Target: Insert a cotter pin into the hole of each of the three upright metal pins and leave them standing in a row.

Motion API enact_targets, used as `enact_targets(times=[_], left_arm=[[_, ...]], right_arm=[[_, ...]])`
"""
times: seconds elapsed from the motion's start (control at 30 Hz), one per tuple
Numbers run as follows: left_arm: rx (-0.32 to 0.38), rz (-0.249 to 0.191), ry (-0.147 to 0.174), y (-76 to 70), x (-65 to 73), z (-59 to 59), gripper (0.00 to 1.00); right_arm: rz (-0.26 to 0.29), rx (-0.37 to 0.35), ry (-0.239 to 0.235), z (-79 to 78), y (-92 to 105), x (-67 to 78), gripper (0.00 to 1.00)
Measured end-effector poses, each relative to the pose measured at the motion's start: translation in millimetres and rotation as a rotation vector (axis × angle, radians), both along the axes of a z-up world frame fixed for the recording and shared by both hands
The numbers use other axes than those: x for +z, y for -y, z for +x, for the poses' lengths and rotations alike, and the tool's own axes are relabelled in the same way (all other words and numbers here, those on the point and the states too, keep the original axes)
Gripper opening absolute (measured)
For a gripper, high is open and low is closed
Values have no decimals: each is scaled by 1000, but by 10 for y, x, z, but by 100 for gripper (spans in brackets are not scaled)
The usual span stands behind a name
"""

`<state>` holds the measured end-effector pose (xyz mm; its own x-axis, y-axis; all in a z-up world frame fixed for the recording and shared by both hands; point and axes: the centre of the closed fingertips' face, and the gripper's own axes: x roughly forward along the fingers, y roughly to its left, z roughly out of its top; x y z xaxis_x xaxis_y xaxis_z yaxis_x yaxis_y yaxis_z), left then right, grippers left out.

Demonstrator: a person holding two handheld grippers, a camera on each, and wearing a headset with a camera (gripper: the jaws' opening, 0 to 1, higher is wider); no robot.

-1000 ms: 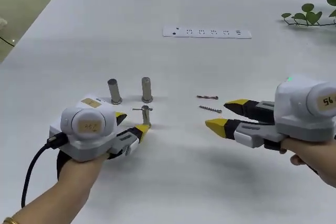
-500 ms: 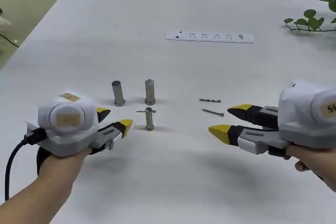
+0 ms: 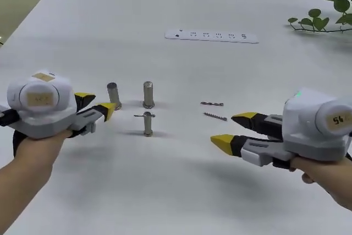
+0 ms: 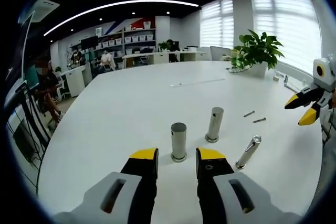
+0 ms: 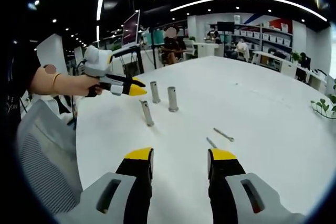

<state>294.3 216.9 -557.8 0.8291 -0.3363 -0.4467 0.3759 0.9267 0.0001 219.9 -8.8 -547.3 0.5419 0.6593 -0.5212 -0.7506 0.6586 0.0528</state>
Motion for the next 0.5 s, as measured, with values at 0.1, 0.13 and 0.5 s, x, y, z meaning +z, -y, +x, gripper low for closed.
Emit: enact_targets(times=[0.1,0.13,0.5], left_arm=[[-7,-12,6,22,9,76,24],[-9,-17,5,33,6,111,24],[-55,4,-4,132,-89,283,18]], right_arm=[[11,-14,-4,-2,-4,-1,38],[13,-16,-5,-6,-9,-2,38],[16,-41,-10,-3,18,10,39]])
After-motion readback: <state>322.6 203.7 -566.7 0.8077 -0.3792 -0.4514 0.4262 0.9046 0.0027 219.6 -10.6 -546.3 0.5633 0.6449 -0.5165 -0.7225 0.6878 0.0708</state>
